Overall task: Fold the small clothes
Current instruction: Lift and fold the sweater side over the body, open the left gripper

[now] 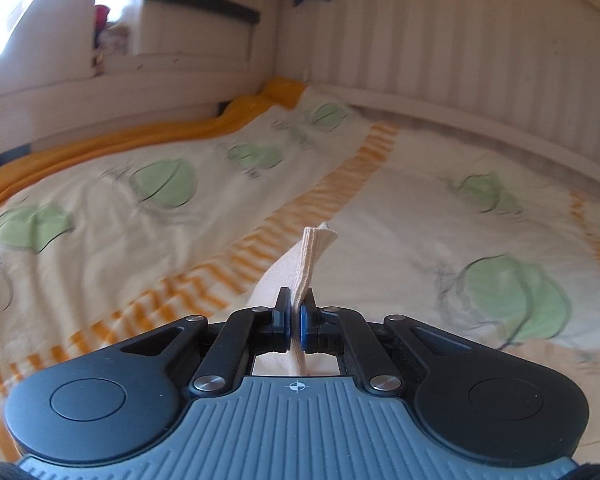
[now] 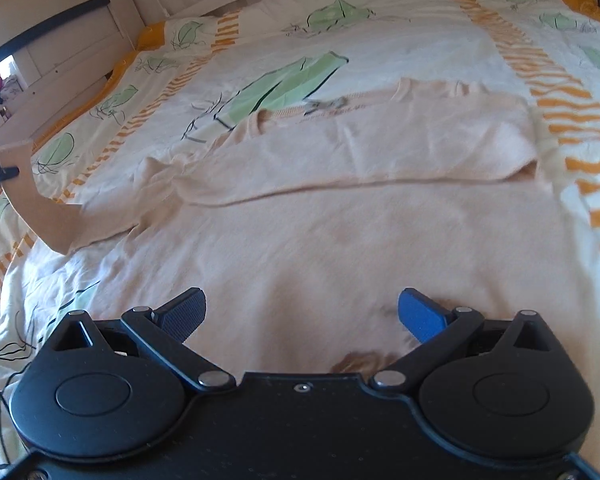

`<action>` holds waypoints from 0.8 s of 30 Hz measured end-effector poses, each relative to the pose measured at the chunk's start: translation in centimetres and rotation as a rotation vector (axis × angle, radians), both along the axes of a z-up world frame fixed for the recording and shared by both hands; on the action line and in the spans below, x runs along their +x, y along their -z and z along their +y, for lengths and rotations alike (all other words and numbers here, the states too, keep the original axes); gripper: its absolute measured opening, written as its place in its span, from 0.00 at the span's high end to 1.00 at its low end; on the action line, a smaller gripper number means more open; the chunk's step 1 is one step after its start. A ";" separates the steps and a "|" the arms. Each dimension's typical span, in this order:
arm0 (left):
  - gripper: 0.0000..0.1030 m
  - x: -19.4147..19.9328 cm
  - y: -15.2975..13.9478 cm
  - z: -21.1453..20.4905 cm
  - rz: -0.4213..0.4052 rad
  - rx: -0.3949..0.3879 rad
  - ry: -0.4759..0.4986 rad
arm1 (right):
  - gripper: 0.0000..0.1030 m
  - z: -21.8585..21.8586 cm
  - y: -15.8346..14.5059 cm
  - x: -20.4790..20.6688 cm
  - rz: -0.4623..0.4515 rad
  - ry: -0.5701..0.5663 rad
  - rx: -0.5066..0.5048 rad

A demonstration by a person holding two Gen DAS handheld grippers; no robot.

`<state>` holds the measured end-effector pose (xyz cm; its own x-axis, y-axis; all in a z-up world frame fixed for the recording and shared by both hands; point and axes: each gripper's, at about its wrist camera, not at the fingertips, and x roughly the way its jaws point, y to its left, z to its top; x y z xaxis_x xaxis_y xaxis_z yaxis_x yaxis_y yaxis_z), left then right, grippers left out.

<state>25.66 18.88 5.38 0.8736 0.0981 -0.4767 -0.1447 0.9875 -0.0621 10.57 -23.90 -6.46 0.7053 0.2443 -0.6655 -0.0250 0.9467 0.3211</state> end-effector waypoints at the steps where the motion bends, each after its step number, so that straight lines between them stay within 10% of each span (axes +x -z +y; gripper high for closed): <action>1: 0.96 0.0 -0.7 -1.2 -0.011 -0.006 0.024 | 0.00 -0.6 -0.1 0.4 -0.011 -0.001 -0.010; 12: 0.96 1.0 -3.8 -16.4 -0.026 -0.063 0.341 | 0.00 -7.5 1.2 2.5 -0.070 0.092 0.016; 24: 0.96 1.0 3.1 -30.9 0.105 -0.100 0.570 | 0.00 -11.3 1.7 2.1 -0.060 0.216 0.107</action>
<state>26.66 -11.98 2.27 0.7229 -0.4233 -0.5461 0.3972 0.9013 -0.1728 12.70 -35.23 -8.17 0.7863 0.1500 -0.5994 0.1526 0.8929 0.4236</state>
